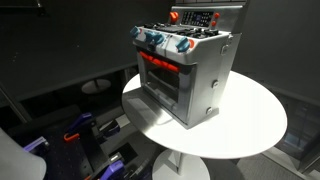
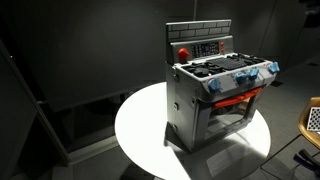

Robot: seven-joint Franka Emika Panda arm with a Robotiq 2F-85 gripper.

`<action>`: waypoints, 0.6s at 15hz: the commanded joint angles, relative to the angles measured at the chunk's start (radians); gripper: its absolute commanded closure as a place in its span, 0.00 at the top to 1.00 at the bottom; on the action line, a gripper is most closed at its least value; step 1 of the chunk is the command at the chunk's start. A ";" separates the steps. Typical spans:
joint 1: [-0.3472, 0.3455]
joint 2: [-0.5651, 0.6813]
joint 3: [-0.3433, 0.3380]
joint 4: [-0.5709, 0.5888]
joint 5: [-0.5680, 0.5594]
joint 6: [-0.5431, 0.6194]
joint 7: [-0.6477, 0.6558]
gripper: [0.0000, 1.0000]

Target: Push the top right button of the toy stove

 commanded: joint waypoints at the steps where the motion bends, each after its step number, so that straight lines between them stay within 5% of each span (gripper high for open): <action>1: -0.014 0.114 -0.027 0.097 -0.077 0.046 0.081 1.00; 9: -0.013 0.289 -0.104 0.180 -0.264 0.228 0.253 1.00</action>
